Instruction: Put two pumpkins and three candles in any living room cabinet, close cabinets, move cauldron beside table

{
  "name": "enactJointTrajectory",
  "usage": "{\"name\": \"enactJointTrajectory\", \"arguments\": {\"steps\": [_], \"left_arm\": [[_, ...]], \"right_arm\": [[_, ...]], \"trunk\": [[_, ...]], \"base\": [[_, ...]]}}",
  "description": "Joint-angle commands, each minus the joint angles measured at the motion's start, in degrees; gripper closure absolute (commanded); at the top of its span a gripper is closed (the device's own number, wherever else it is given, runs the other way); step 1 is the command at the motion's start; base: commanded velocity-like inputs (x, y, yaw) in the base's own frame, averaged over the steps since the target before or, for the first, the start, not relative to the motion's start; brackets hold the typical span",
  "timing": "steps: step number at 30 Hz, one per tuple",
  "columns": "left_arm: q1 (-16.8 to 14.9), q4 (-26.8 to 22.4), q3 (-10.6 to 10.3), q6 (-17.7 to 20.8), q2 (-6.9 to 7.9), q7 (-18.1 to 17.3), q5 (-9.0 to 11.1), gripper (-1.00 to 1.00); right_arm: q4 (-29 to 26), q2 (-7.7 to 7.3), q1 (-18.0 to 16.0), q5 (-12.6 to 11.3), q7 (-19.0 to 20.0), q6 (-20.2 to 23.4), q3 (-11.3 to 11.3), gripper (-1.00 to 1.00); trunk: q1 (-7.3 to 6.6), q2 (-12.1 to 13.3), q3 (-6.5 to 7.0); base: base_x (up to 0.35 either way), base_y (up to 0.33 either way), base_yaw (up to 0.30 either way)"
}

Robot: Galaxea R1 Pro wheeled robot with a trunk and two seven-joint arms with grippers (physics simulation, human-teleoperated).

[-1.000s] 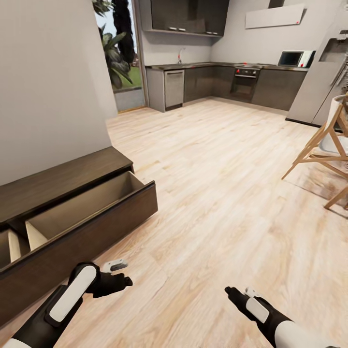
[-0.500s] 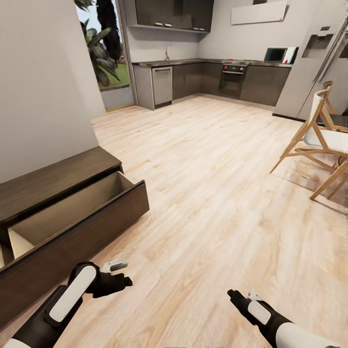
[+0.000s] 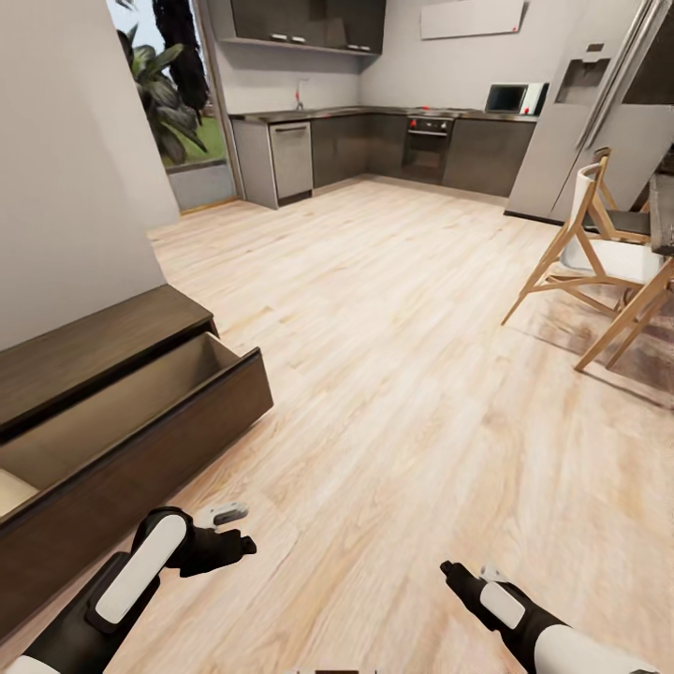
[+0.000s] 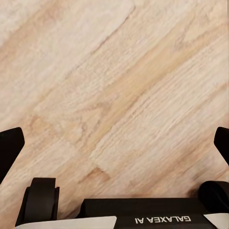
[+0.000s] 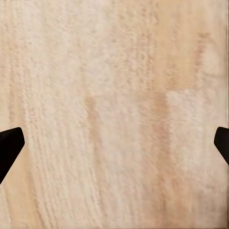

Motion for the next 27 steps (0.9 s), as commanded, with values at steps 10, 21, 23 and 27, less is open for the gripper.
{"name": "enactJointTrajectory", "arguments": {"steps": [10,21,23,27], "left_arm": [[-0.03,-0.07,-0.11,-0.02,0.05,0.64,0.59,-1.00],[-0.05,-0.07,-0.11,-0.02,0.05,0.64,0.59,-1.00],[-0.03,-0.07,-0.11,-0.02,0.05,0.65,0.59,-1.00],[-0.02,-0.07,-0.11,-0.02,0.05,0.60,0.59,-1.00]], "right_arm": [[-0.16,-0.11,0.03,-0.41,-0.33,0.14,0.48,-1.00],[-0.16,-0.29,0.00,-0.41,-0.20,-0.05,0.48,-1.00],[-0.16,-0.30,-0.02,-0.41,-0.17,-0.07,0.48,-1.00],[-0.16,-0.30,-0.02,-0.41,-0.11,-0.08,0.48,-1.00]], "trunk": [[-0.01,-0.02,-0.87],[-0.01,-0.02,-1.90],[-0.01,-0.02,-2.09],[-0.01,-0.02,-2.45]], "base": [[0.000,0.000,-0.089],[0.000,0.000,0.019],[0.000,0.000,0.105],[0.000,0.000,0.117]]}}
